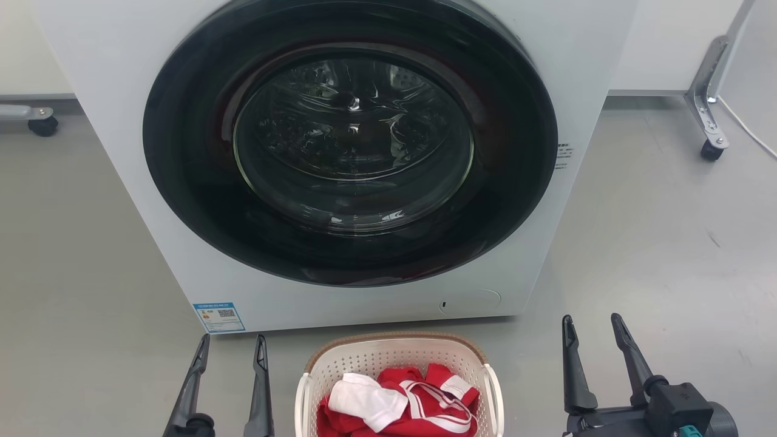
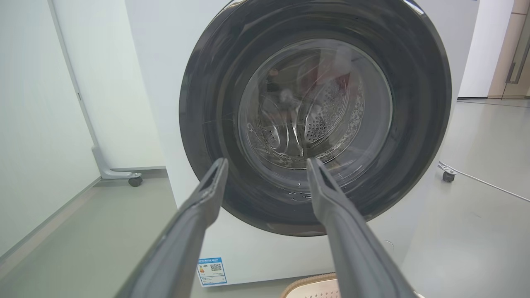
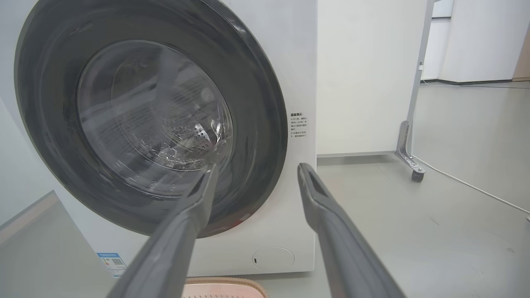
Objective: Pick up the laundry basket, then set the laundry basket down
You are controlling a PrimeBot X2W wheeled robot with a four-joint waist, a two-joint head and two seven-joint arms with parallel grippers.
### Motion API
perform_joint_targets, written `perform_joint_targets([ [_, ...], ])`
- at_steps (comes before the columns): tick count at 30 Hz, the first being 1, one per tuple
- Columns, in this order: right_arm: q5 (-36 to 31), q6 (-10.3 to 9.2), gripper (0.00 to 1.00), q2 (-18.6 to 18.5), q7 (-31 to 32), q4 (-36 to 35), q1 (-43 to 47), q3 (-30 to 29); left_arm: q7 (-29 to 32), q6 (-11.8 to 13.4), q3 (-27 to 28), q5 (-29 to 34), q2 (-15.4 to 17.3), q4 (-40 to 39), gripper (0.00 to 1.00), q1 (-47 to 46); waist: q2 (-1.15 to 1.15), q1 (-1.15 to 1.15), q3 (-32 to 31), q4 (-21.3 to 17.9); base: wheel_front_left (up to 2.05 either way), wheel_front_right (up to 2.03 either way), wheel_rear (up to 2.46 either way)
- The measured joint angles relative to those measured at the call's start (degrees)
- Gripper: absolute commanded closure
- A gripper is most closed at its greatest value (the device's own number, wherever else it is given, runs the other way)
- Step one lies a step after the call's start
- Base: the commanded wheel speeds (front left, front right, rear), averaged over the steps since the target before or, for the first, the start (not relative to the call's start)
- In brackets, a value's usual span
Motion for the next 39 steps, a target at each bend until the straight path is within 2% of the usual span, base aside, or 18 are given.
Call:
perform_joint_targets([
  [28,-1.08,-0.15,0.00,0.18,-0.30,-0.82,0.05,-0.43,-0.21,0.22,0.11,0.59,-0.15,-0.30,0.00,0.89,0.00,0.00,0.98,0.03,0.00,0.00,0.00],
  [39,-0.81,0.38,0.00,0.24,-0.31,-1.62,-0.63,-0.64,-0.21,0.22,-0.09,0.00,-0.22,-0.86,0.00,0.23,0.00,0.00,4.08,0.24,0.00,0.00,0.00],
])
